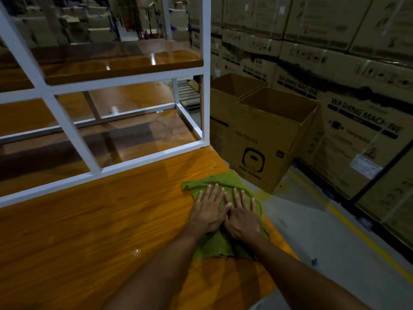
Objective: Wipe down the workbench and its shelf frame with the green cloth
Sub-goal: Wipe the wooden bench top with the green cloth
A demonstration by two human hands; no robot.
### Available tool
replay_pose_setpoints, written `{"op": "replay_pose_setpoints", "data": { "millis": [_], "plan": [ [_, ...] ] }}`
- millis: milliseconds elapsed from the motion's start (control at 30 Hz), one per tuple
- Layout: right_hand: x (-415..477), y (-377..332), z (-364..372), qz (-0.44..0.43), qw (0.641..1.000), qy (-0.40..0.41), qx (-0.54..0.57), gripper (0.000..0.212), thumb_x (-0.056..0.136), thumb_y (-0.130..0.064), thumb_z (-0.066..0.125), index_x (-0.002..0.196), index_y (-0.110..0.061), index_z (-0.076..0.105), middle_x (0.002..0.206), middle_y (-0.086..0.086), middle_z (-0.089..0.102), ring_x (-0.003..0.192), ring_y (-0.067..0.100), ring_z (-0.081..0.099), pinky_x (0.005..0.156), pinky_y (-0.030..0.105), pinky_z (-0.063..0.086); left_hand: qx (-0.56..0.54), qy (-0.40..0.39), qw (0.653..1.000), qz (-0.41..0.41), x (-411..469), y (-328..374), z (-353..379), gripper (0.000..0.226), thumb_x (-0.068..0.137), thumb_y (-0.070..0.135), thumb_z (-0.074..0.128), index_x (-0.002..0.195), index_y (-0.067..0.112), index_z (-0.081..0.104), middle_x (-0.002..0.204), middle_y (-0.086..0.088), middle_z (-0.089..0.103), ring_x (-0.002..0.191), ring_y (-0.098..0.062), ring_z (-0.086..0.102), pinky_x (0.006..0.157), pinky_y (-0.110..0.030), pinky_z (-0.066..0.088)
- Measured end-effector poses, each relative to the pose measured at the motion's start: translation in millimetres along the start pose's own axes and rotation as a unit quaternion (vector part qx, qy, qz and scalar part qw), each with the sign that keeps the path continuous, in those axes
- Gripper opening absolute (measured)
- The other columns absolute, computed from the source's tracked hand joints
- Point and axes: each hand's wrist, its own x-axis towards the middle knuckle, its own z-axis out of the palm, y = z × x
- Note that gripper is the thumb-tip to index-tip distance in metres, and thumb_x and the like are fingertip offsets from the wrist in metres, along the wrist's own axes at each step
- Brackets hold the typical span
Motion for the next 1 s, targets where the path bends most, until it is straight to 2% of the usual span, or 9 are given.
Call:
{"op": "replay_pose_setpoints", "data": {
  "millis": [133, 300, 500, 567, 633, 733, 833, 933, 1000],
  "plan": [
    [31.9, -2.4, -1.9, -0.010, 1.000, -0.002, -0.004, 0.069, 0.097, -0.058, 0.012, 0.155, -0.031, -0.013, 0.164, 0.005, -0.014, 0.150, 0.027, -0.015, 0.119, 0.053, -0.009, 0.003, -0.046, 0.999, -0.021, 29.0, -14.0, -9.3, 0.068, 0.097, 0.063, 0.007, 0.155, 0.030, -0.004, 0.162, 0.005, -0.016, 0.148, -0.016, -0.018, 0.119, -0.042, -0.010],
    [75.1, -7.2, -4.4, -0.040, 0.999, 0.003, -0.013, 0.090, 0.074, -0.065, -0.010, 0.157, -0.028, -0.007, 0.165, 0.007, -0.007, 0.151, 0.028, -0.008, 0.118, 0.053, -0.005, 0.004, -0.037, 0.998, -0.050, 57.9, -32.8, -14.8, 0.066, 0.097, 0.062, 0.006, 0.155, 0.031, -0.003, 0.162, 0.004, -0.014, 0.148, -0.017, -0.017, 0.119, -0.043, -0.010],
    [125.0, -14.5, -0.6, -0.061, 0.998, 0.008, -0.012, 0.086, 0.076, -0.061, -0.006, 0.157, -0.029, -0.005, 0.165, 0.006, -0.005, 0.151, 0.024, -0.008, 0.118, 0.049, -0.007, 0.002, -0.014, 0.997, -0.077, 88.1, -55.6, -20.8, 0.065, 0.097, 0.061, 0.005, 0.155, 0.032, -0.001, 0.163, 0.004, -0.011, 0.149, -0.017, -0.014, 0.120, -0.044, -0.006],
    [139.2, -16.6, -0.6, -0.065, 0.998, 0.003, -0.011, 0.079, 0.084, -0.059, 0.002, 0.157, -0.028, -0.005, 0.165, 0.005, -0.007, 0.151, 0.023, -0.009, 0.118, 0.048, -0.009, 0.002, 0.000, 0.996, -0.086, 98.1, -62.0, -24.0, 0.066, 0.097, 0.062, 0.008, 0.156, 0.031, 0.005, 0.164, 0.002, -0.003, 0.150, -0.019, -0.007, 0.121, -0.045, -0.001],
    [153.9, -18.1, -2.7, -0.070, 0.997, -0.003, -0.011, 0.072, 0.094, -0.053, 0.015, 0.157, -0.026, -0.005, 0.165, 0.005, -0.009, 0.151, 0.022, -0.011, 0.119, 0.048, -0.009, 0.023, 0.031, 0.995, -0.091, 109.7, -66.8, -29.1, 0.066, 0.097, 0.062, 0.012, 0.155, 0.029, 0.016, 0.162, -0.002, 0.014, 0.148, -0.024, 0.011, 0.119, -0.046, 0.012],
    [176.3, -19.4, -8.2, -0.089, 0.996, -0.011, -0.015, 0.069, 0.098, -0.050, 0.019, 0.157, -0.023, -0.005, 0.165, 0.006, -0.008, 0.151, 0.022, -0.010, 0.120, 0.047, -0.007, 0.045, 0.076, 0.991, -0.105, 126.3, -70.0, -33.4, 0.060, 0.098, 0.058, 0.018, 0.149, 0.029, 0.031, 0.152, -0.005, 0.032, 0.138, -0.025, 0.027, 0.111, -0.048, 0.025],
    [196.1, -20.6, -10.1, -0.105, 0.994, -0.008, -0.017, 0.067, 0.101, -0.048, 0.020, 0.157, -0.022, -0.004, 0.165, 0.007, -0.004, 0.151, 0.023, -0.006, 0.121, 0.046, -0.005, 0.031, 0.099, 0.987, -0.124, 138.6, -80.0, -29.3, 0.052, 0.101, 0.050, 0.019, 0.148, 0.031, 0.031, 0.154, -0.006, 0.029, 0.141, -0.025, 0.023, 0.116, -0.049, 0.019],
    [210.6, -24.7, -9.7, -0.110, 0.994, 0.003, -0.010, 0.068, 0.100, -0.049, 0.020, 0.157, -0.019, -0.002, 0.165, 0.008, -0.001, 0.152, 0.023, -0.002, 0.121, 0.044, -0.005, 0.037, 0.063, 0.991, -0.116, 150.6, -95.0, -27.8, 0.055, 0.102, 0.048, 0.014, 0.154, 0.028, 0.018, 0.162, -0.005, 0.013, 0.149, -0.024, 0.009, 0.120, -0.049, 0.007],
    [218.9, -28.9, -9.1, -0.106, 0.994, 0.011, -0.003, 0.071, 0.101, -0.050, 0.019, 0.157, -0.014, -0.001, 0.165, 0.009, 0.001, 0.152, 0.023, -0.001, 0.121, 0.044, -0.005, 0.050, 0.059, 0.991, -0.106, 156.3, -103.6, -27.8, 0.056, 0.102, 0.049, 0.014, 0.155, 0.029, 0.014, 0.163, -0.003, 0.009, 0.149, -0.024, 0.007, 0.120, -0.048, 0.006]
  ]
}}
